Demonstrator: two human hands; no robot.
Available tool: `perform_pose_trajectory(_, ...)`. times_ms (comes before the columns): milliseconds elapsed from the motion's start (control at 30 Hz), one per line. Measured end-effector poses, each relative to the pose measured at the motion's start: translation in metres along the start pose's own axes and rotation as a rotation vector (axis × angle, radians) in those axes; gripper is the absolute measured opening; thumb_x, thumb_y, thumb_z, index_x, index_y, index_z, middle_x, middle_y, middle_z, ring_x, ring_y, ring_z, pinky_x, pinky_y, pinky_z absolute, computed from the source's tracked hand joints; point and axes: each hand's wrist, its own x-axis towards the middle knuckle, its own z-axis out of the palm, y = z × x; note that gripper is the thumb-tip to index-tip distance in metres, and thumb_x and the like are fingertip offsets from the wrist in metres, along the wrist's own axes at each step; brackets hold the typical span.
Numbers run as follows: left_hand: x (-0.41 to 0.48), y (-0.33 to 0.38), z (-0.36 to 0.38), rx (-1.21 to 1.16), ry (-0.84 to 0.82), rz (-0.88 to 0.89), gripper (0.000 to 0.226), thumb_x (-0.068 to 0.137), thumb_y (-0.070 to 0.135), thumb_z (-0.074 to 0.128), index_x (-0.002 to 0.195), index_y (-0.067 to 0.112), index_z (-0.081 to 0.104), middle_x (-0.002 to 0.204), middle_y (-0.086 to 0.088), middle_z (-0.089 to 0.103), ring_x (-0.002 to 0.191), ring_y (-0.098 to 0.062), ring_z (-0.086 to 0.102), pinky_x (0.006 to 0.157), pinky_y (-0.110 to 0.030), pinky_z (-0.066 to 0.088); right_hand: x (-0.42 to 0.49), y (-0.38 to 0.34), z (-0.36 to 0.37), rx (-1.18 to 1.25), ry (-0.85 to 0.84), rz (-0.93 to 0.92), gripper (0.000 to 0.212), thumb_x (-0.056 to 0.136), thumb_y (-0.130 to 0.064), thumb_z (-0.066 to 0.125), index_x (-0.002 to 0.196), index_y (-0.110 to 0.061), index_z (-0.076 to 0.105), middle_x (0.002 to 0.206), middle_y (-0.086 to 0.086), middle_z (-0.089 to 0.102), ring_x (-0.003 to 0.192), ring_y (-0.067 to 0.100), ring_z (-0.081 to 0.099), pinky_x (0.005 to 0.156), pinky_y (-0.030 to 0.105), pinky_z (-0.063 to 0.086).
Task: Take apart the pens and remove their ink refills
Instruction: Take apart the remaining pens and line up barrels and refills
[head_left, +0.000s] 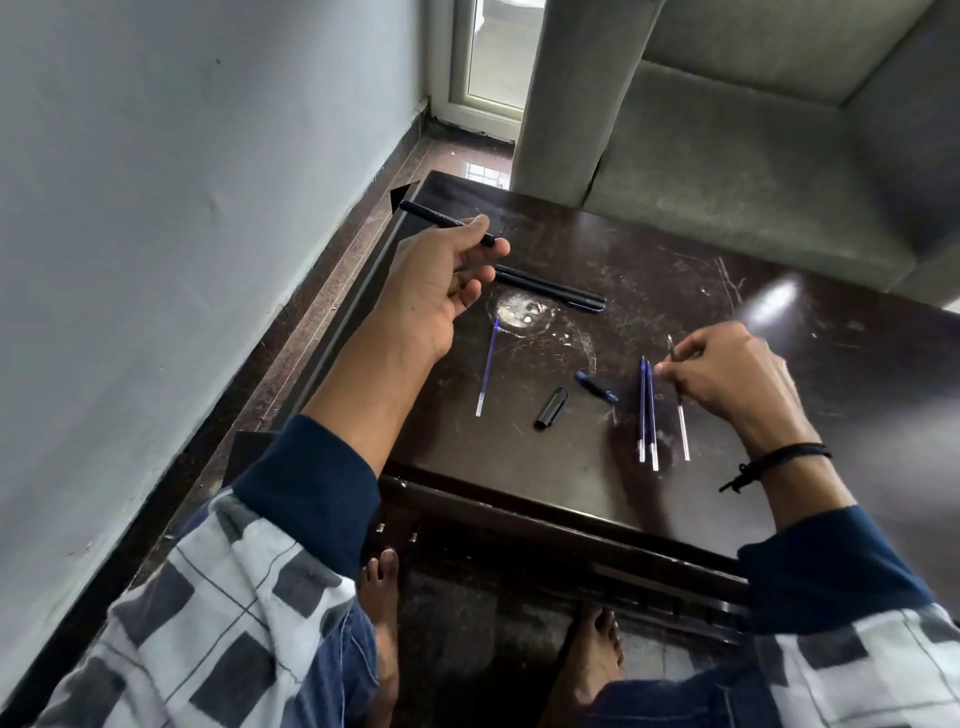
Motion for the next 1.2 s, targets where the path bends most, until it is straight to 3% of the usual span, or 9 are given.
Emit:
perform_pose_trajectory(200, 0.0, 0.001, 0.0, -0.007, 0.0, 0.001, 0.006, 0.091, 0.024, 0.07, 0.088, 0.02, 0.067, 0.088, -0.002, 0.078, 0.063, -0.007, 0.063, 0.057, -0.017, 0.046, 0.004, 0.004, 0.004, -0.047, -0.102, 0.092, 0.022, 0.079, -0.035, 0.08, 0.076, -0.016, 0.07, 0.052, -0.006, 0.07, 0.077, 0.022, 0.071, 0.082, 0.035, 0.057)
perform_pose_trajectory(400, 0.0, 0.003, -0.003, -0.023, -0.006, 0.005, 0.006, 0.092, 0.024, 0.07, 0.091, 0.019, 0.068, 0.088, -0.002, 0.078, 0.064, -0.008, 0.063, 0.057, -0.018, 0.046, 0.007, 0.003, 0.005, -0.022, -0.155, 0.101, 0.017, 0.085, -0.032, 0.077, 0.076, -0.017, 0.075, 0.057, -0.005, 0.072, 0.067, 0.015, 0.075, 0.088, 0.036, 0.059)
perform_pose_trajectory(500, 0.0, 0.005, -0.003, -0.034, -0.006, 0.008, 0.006, 0.092, 0.024, 0.07, 0.092, 0.018, 0.067, 0.088, -0.003, 0.078, 0.062, -0.008, 0.062, 0.055, -0.017, 0.046, 0.002, 0.0, 0.003, -0.067, -0.05, 0.053, 0.013, 0.084, -0.032, 0.069, 0.077, -0.025, 0.076, 0.075, 0.0, 0.077, 0.083, 0.027, 0.073, 0.084, 0.037, 0.058)
perform_pose_trajectory(567, -0.001, 0.005, -0.002, -0.033, -0.007, 0.01, 0.006, 0.092, 0.023, 0.07, 0.093, 0.018, 0.066, 0.088, -0.003, 0.078, 0.062, -0.008, 0.062, 0.055, -0.017, 0.046, -0.003, -0.007, 0.003, -0.042, 0.057, -0.028, 0.012, 0.086, -0.035, 0.066, 0.085, -0.027, 0.075, 0.088, 0.003, 0.076, 0.089, 0.032, 0.071, 0.081, 0.038, 0.056)
perform_pose_trajectory(733, -0.002, 0.003, 0.001, -0.016, -0.013, 0.008, 0.007, 0.092, 0.024, 0.07, 0.093, 0.017, 0.066, 0.088, -0.003, 0.078, 0.061, -0.008, 0.063, 0.055, -0.017, 0.046, -0.023, -0.044, 0.033, 0.101, 0.154, -0.448, 0.005, 0.091, -0.025, 0.07, 0.093, -0.022, 0.074, 0.092, -0.001, 0.074, 0.088, 0.022, 0.068, 0.075, 0.032, 0.051)
perform_pose_trajectory(900, -0.004, 0.0, 0.004, -0.004, -0.011, 0.006, 0.007, 0.092, 0.024, 0.07, 0.09, 0.019, 0.066, 0.087, -0.003, 0.078, 0.062, -0.008, 0.062, 0.057, -0.018, 0.045, -0.043, -0.067, 0.075, -0.04, 0.148, -0.866, 0.02, 0.09, -0.017, 0.07, 0.109, -0.021, 0.074, 0.101, 0.001, 0.065, 0.09, 0.029, 0.061, 0.079, 0.044, 0.052)
perform_pose_trajectory(1033, -0.006, -0.002, 0.006, -0.002, -0.015, 0.01, 0.007, 0.092, 0.024, 0.07, 0.092, 0.018, 0.066, 0.088, -0.003, 0.078, 0.064, -0.008, 0.063, 0.059, -0.018, 0.047, -0.054, -0.074, 0.092, -0.114, 0.124, -0.95, 0.028, 0.093, -0.02, 0.067, 0.118, -0.029, 0.072, 0.11, 0.002, 0.06, 0.094, 0.028, 0.056, 0.077, 0.045, 0.049)
perform_pose_trajectory(1200, -0.008, -0.003, 0.007, 0.006, -0.013, 0.013, 0.007, 0.092, 0.024, 0.07, 0.09, 0.019, 0.066, 0.089, -0.004, 0.078, 0.065, -0.008, 0.063, 0.058, -0.018, 0.047, -0.057, -0.077, 0.103, -0.108, 0.108, -0.949, 0.013, 0.094, -0.019, 0.066, 0.102, -0.028, 0.069, 0.108, 0.001, 0.057, 0.09, 0.026, 0.053, 0.074, 0.047, 0.048)
